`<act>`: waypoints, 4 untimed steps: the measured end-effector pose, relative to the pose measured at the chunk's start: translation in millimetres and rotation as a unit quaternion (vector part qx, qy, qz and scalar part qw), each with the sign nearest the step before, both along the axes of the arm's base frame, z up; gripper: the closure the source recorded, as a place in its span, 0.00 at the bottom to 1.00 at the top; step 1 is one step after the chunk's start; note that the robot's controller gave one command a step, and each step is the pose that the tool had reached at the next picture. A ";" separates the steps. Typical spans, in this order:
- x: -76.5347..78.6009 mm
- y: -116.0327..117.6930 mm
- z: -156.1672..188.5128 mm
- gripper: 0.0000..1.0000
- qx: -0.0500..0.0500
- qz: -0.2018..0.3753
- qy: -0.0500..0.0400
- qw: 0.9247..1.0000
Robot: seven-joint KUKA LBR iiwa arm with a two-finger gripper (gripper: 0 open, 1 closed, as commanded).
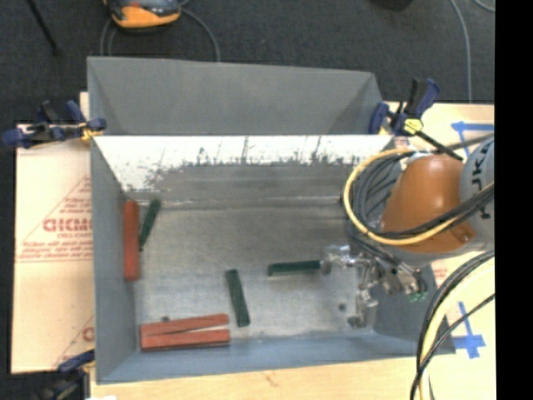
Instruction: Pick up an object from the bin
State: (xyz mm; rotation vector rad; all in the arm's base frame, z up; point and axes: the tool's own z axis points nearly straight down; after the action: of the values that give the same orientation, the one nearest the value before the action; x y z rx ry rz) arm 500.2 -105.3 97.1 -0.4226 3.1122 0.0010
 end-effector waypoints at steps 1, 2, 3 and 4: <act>24.8 25.8 -9.3 0.00 0.000 -0.121 -0.002 0.993; 18.7 67.7 -24.4 1.00 -0.001 -0.040 -0.004 0.999; 18.7 67.7 -24.4 1.00 -0.001 -0.039 -0.004 0.999; 12.7 71.9 19.0 1.00 -0.001 -0.041 0.003 0.999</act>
Offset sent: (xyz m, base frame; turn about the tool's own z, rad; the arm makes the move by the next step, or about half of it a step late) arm 0.0159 0.0691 -0.0271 0.0817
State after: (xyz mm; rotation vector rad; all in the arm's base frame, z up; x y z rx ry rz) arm 512.9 -33.4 116.1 -0.2948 3.1328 -0.0001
